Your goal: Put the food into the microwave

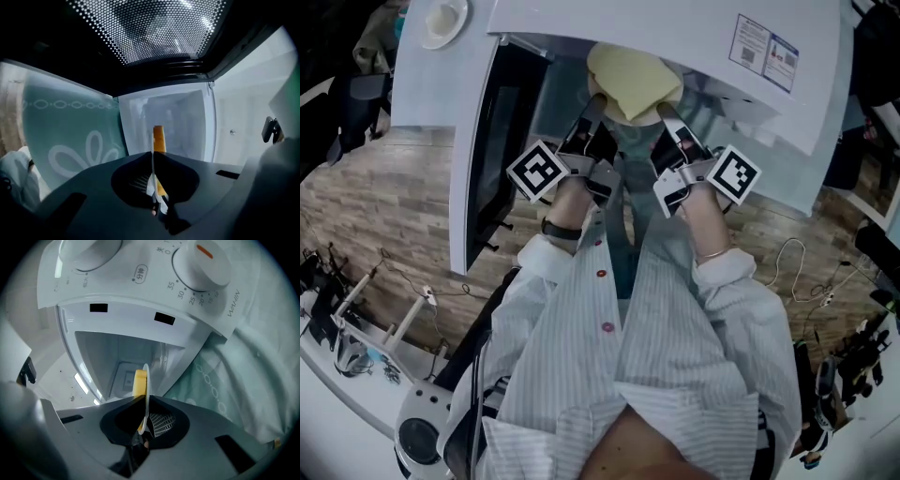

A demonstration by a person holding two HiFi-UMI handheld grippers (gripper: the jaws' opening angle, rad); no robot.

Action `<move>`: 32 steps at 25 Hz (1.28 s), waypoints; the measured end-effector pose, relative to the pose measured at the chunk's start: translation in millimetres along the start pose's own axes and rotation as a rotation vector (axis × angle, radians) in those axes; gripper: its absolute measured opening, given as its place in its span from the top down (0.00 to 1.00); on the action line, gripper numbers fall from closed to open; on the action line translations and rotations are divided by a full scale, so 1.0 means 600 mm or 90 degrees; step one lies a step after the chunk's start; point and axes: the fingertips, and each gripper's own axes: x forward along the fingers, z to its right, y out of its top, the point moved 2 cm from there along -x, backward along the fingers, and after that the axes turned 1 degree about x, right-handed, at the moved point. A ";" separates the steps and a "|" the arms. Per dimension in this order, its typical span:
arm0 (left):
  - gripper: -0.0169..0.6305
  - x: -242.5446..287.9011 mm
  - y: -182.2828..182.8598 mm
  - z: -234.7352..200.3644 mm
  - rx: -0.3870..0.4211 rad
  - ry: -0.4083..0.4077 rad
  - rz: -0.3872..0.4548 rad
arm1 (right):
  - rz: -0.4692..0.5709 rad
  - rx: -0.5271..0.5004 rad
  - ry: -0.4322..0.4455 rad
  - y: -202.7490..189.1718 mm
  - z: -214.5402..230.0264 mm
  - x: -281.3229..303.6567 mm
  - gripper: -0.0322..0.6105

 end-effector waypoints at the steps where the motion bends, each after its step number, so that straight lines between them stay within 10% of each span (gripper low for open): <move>1: 0.95 0.003 0.001 -0.003 0.001 0.001 0.000 | 0.002 0.000 -0.003 0.002 0.005 0.002 0.89; 32: 0.95 0.105 0.030 -0.029 0.021 -0.002 0.023 | 0.127 -0.011 -0.028 0.075 0.037 0.068 0.88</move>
